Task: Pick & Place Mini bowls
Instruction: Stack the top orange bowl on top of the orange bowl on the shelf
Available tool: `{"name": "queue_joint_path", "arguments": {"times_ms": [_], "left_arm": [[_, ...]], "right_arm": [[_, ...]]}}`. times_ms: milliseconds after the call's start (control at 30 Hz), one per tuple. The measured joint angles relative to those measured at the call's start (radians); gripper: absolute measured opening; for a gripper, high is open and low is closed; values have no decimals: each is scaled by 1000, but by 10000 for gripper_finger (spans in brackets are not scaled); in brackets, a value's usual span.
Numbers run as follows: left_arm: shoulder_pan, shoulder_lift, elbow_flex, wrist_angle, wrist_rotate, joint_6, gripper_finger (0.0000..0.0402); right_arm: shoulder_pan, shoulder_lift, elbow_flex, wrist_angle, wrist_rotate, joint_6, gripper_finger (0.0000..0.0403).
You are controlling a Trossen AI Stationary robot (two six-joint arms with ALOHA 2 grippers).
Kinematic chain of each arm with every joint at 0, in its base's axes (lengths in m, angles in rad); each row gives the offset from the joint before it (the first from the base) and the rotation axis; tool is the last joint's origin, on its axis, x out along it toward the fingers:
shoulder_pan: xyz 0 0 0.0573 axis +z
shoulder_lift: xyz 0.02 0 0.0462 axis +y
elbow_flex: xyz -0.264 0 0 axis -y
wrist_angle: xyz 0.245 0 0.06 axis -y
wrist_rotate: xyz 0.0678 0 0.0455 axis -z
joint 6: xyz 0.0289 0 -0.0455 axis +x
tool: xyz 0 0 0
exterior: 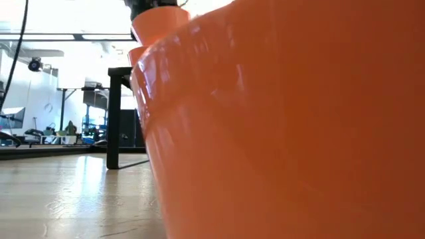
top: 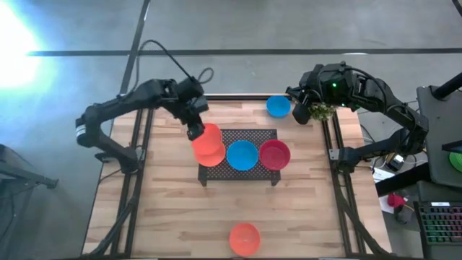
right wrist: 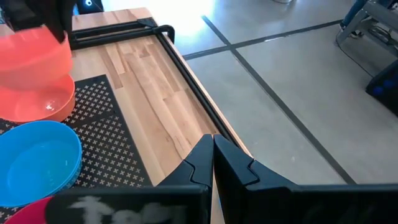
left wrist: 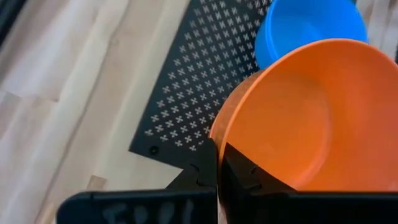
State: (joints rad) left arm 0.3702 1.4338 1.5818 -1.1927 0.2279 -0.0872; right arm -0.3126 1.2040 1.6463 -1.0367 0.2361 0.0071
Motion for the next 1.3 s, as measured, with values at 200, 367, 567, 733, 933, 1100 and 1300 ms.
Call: {"name": "queue_joint_path", "arguments": {"times_ms": [200,367,567,733,933,1100,1300], "left_arm": [[-17,67,0,0,14,18,0],[-18,89,0,-4,45,25,0],[-19,110,0,-45,39,33,0],[-20,126,0,-41,35,51,0],[-20,129,0,-42,36,51,2],[-20,127,0,-43,37,54,32],[-20,125,0,-43,37,56,71]], "right_arm": [[0,0,0,0,0,0,8],[0,0,0,0,0,4,8],[0,0,0,0,0,1,8],[0,0,0,0,0,1,8],[0,0,0,0,0,1,8],[0,0,0,0,0,0,8],[0,0,0,0,1,0,8]]}}
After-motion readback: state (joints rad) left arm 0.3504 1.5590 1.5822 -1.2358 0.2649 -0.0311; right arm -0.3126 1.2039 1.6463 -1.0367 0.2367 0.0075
